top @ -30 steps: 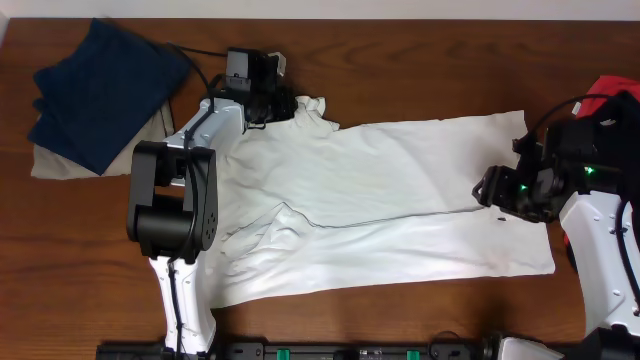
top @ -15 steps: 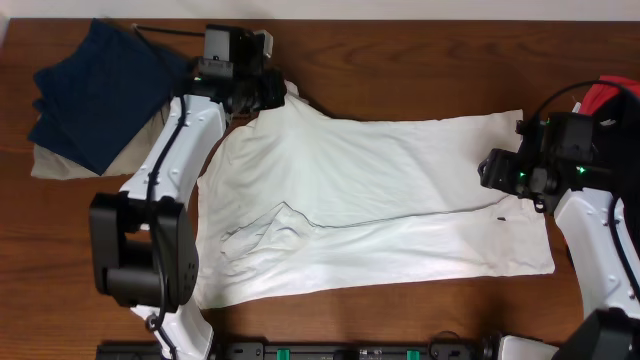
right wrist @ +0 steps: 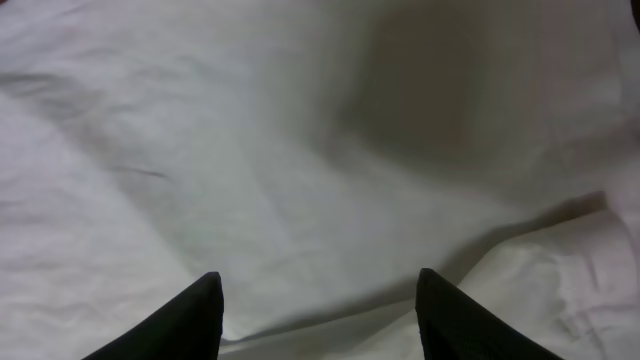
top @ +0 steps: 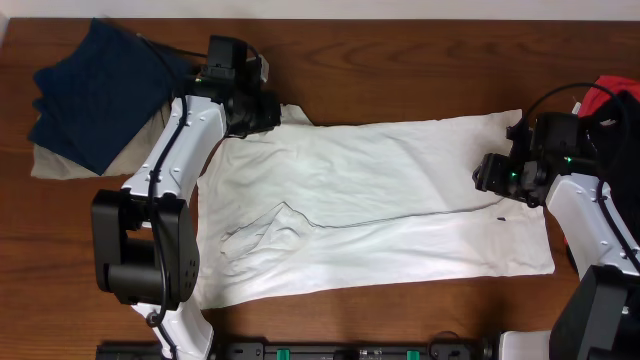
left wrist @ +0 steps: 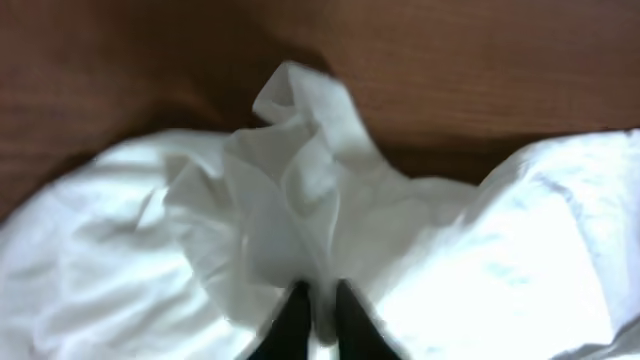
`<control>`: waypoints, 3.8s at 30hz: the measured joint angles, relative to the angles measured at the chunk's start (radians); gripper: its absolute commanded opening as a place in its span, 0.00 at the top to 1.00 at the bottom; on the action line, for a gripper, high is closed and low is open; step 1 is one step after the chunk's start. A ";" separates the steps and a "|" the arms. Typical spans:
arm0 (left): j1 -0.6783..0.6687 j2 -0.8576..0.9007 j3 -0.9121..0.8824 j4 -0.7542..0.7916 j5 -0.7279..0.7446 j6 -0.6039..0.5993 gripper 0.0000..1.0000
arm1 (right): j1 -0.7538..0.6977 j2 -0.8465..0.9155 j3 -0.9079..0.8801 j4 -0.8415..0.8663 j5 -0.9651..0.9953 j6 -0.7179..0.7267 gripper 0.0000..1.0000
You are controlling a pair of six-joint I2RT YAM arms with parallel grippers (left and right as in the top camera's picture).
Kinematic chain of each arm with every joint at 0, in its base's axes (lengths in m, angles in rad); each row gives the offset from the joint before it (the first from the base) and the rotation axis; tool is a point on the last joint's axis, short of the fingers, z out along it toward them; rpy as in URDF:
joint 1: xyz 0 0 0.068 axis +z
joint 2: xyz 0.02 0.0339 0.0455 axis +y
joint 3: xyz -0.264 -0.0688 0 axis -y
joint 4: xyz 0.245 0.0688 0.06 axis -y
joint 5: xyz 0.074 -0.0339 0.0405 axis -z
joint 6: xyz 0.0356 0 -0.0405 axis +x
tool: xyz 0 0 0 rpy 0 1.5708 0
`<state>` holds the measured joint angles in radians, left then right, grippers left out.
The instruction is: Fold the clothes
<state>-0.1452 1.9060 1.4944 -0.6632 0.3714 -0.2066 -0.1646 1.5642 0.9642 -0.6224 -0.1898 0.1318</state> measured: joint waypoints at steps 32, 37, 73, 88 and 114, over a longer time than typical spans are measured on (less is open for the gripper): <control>0.000 0.181 -0.005 0.058 -0.096 -0.093 0.94 | 0.000 0.000 0.000 -0.074 0.013 -0.007 0.41; 0.000 0.169 -0.005 0.055 -0.082 -0.091 0.94 | 0.000 0.000 0.000 -0.068 0.027 -0.009 0.40; -0.027 -0.036 -0.007 -0.254 -0.139 -0.085 0.94 | -0.024 0.409 0.184 0.464 0.148 -0.047 0.02; -0.027 -0.036 -0.007 -0.254 -0.139 -0.085 0.94 | -0.035 0.584 0.331 0.609 0.186 -0.073 0.16; -0.027 -0.049 -0.007 -0.363 -0.113 -0.085 0.94 | -0.122 0.398 0.331 0.136 0.270 0.021 0.98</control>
<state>-0.1722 1.8572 1.4872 -1.0264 0.2581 -0.2916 -0.2863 1.9625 1.2953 -0.4866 0.0803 0.1532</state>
